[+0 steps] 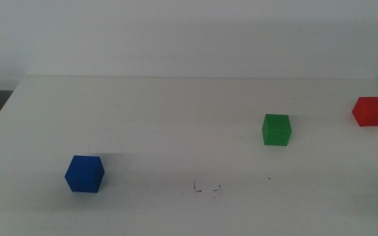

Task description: Stack red cubes first, then green, then blue cubes in a specific spot.

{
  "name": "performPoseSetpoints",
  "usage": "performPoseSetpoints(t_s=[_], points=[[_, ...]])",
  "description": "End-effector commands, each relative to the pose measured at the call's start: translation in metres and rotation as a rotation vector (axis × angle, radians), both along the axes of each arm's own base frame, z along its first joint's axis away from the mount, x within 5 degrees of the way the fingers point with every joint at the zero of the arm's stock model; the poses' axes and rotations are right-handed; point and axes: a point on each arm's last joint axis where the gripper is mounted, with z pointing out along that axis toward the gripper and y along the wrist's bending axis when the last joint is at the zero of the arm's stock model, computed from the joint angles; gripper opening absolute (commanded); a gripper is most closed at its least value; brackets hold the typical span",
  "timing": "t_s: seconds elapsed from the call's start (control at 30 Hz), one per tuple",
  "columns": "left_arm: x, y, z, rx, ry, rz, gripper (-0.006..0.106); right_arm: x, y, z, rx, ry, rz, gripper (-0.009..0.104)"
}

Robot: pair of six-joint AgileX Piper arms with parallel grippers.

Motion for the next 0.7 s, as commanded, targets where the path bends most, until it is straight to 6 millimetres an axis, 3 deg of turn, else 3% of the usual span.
performPoseSetpoints(t_s=[0.0,0.1,0.3,0.53,0.67], points=[[0.000,0.000,0.001,-0.005,-0.015,0.002,0.094,0.000,0.000,-0.001,0.015,-0.001,-0.001,0.093],[0.000,0.000,0.001,-0.005,-0.015,0.002,0.094,0.000,0.000,0.000,0.043,0.000,-0.002,0.093],[0.000,0.000,0.001,-0.005,-0.015,0.002,0.094,0.006,0.000,0.045,0.125,-0.002,-0.004,0.093],[0.000,0.000,0.001,-0.005,-0.015,0.002,0.094,0.031,0.000,0.110,0.113,0.405,-0.037,0.093],[0.000,0.000,0.001,-0.005,-0.015,0.002,0.094,0.048,0.001,0.126,0.100,0.658,-0.057,0.093]])
